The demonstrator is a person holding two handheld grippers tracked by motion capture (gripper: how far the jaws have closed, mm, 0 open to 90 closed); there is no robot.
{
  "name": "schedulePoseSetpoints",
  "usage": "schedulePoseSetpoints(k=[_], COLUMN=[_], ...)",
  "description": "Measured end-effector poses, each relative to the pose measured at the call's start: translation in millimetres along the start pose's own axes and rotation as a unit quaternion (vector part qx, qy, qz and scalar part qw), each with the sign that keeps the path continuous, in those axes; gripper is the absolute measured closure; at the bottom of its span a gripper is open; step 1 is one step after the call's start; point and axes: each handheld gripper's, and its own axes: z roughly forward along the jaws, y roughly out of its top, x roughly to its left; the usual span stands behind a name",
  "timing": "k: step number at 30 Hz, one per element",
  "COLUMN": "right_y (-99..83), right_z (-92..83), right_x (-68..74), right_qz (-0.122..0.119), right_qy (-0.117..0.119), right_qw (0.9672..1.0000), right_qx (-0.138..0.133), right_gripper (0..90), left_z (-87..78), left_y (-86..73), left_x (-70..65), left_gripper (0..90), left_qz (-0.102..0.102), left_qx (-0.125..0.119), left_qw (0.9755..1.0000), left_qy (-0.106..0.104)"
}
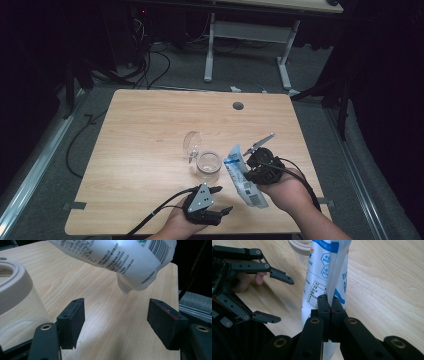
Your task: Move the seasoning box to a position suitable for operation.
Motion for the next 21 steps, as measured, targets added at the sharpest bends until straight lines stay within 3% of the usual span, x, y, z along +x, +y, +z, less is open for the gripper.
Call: schedulePoseSetpoints(k=[14,21], right_y=[13.5,20.1], right_z=[2.5,-1.7], right_x=[2.6,7.6], right_qz=[-0.001,-0.003], right_qy=[-0.002,0.005], right_qw=[0.9998,0.9999], right_qx=[0.02,0.01], right_gripper=[89.9,89.8], left_z=[3.9,9.8], left_y=[-1.3,3.0], left_x=[-1.9,-1.8], left_gripper=[28.0,26.6], left_qz=[0.001,0.01], left_qx=[0.004,-0.005], left_qw=[1.0,0.9998], left_qy=[-0.006,-0.016])
